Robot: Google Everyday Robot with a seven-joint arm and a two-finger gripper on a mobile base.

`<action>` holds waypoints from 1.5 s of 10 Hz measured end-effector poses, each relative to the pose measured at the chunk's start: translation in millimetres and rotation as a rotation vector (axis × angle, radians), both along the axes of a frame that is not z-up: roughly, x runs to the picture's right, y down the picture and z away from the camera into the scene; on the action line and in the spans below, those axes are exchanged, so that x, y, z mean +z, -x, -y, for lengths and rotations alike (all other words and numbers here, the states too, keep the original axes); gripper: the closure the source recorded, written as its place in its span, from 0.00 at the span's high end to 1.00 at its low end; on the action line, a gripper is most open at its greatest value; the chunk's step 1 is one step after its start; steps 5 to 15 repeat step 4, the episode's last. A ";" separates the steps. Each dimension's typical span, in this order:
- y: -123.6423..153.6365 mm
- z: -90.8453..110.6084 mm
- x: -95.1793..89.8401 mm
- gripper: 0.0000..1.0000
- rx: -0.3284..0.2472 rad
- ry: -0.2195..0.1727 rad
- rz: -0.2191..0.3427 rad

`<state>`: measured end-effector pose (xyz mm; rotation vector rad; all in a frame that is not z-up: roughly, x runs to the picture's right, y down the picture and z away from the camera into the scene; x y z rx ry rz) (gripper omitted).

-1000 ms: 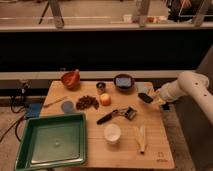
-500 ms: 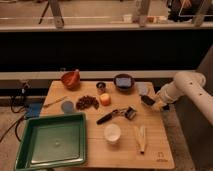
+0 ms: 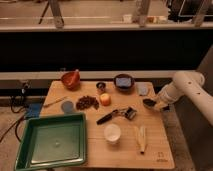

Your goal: Place eraser in table surface

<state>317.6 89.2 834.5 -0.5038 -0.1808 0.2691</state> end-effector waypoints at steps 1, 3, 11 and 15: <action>-0.3 -0.2 0.5 0.80 0.012 0.004 0.007; 2.8 1.9 1.7 0.80 0.035 0.006 0.039; 6.4 4.5 1.3 0.80 0.043 -0.003 0.056; 6.4 4.5 1.3 0.80 0.043 -0.003 0.056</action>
